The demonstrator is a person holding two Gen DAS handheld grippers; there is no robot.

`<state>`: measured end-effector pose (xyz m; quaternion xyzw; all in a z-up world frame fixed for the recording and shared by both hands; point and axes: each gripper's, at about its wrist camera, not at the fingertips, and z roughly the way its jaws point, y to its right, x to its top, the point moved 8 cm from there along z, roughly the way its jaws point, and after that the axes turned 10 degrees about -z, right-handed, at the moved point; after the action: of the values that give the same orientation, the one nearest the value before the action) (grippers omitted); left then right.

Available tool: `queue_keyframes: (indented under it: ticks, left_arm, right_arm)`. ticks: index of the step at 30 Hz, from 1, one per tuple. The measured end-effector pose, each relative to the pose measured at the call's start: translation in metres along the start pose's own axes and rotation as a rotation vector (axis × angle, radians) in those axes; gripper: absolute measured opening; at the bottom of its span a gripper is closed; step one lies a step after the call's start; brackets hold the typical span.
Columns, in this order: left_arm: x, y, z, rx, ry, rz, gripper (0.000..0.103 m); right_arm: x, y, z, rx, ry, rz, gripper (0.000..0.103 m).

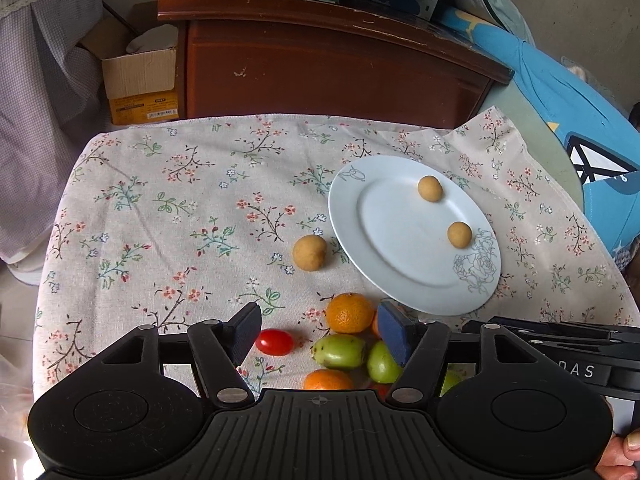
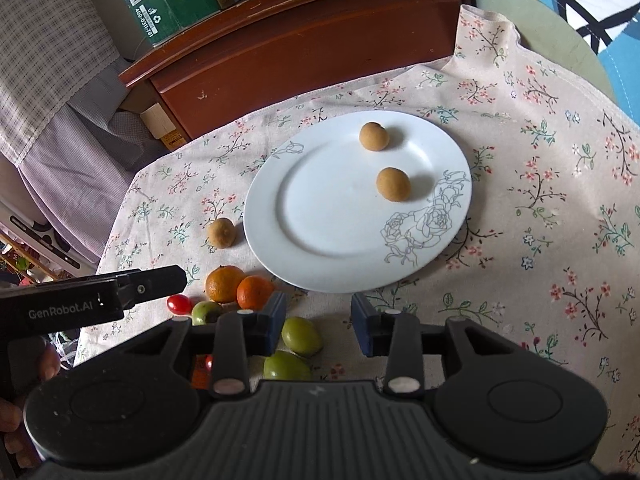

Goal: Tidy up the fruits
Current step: 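Withdraw both tools from the plate back toward the fruit cluster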

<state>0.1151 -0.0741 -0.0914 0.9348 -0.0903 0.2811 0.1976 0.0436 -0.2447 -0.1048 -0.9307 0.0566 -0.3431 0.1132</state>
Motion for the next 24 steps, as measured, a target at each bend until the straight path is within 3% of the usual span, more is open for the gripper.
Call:
queue_keyframes:
  ticks: [11,24]
  left_arm:
    - [-0.028,-0.012,-0.019,0.034,-0.026,0.029,0.064]
    - [-0.054,-0.017,-0.011,0.041,-0.095,0.021,0.062]
  right_arm:
    - [-0.020,-0.016,-0.003,0.029,-0.050,-0.056,0.037]
    - [-0.035,-0.023,0.004,0.041,-0.098,-0.094,0.038]
